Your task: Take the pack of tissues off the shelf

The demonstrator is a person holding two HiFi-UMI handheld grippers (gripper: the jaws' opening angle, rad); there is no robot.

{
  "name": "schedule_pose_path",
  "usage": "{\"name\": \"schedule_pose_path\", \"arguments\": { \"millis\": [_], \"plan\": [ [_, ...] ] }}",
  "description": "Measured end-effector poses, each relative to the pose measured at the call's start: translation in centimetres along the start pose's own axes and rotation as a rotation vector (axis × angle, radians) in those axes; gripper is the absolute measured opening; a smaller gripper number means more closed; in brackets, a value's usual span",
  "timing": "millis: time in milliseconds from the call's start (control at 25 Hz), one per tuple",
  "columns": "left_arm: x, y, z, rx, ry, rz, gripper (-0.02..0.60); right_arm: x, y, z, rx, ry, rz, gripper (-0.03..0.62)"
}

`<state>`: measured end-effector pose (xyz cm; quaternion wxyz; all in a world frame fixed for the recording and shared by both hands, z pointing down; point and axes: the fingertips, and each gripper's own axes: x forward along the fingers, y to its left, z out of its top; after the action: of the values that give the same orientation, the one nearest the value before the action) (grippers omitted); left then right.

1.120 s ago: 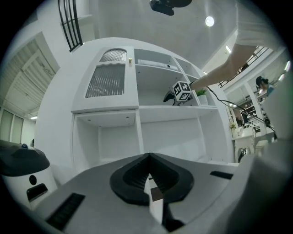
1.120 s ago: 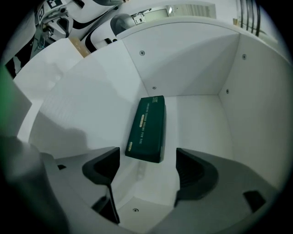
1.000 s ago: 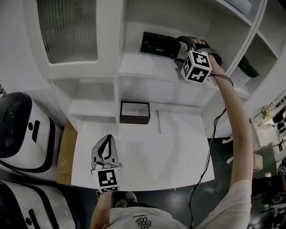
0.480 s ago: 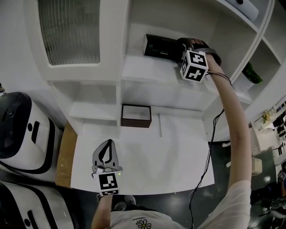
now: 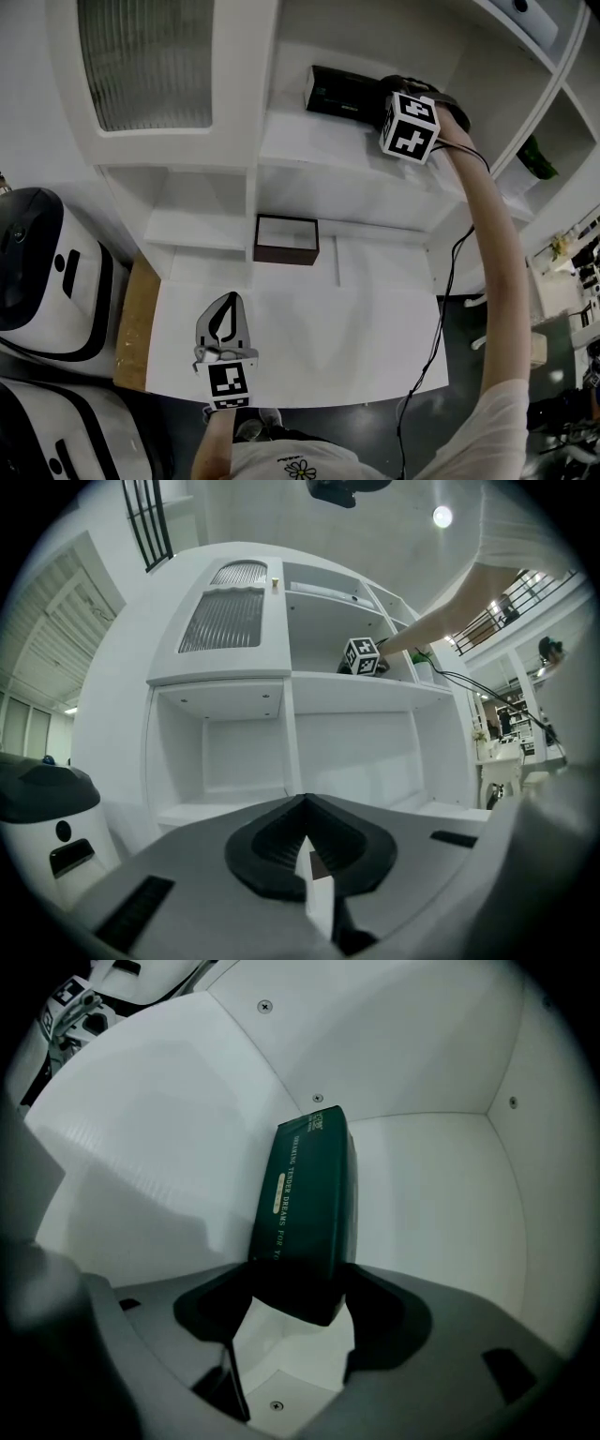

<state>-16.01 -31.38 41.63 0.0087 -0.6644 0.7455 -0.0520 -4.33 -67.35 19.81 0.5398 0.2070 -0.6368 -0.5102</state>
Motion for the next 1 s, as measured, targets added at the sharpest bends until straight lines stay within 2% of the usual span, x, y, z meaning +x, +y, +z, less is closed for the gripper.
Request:
{"name": "schedule_pose_path", "arguments": {
  "millis": [560, 1000],
  "plan": [
    [0.2, -0.7, -0.4, 0.006, 0.011, -0.021, -0.002, 0.0, 0.1, 0.0, 0.002, -0.018, -0.023, 0.298],
    [-1.3, -0.6, 0.9, 0.032, -0.006, -0.01, -0.002, -1.2, -0.2, -0.1, -0.039, -0.013, -0.151, 0.298]
  ]
}}
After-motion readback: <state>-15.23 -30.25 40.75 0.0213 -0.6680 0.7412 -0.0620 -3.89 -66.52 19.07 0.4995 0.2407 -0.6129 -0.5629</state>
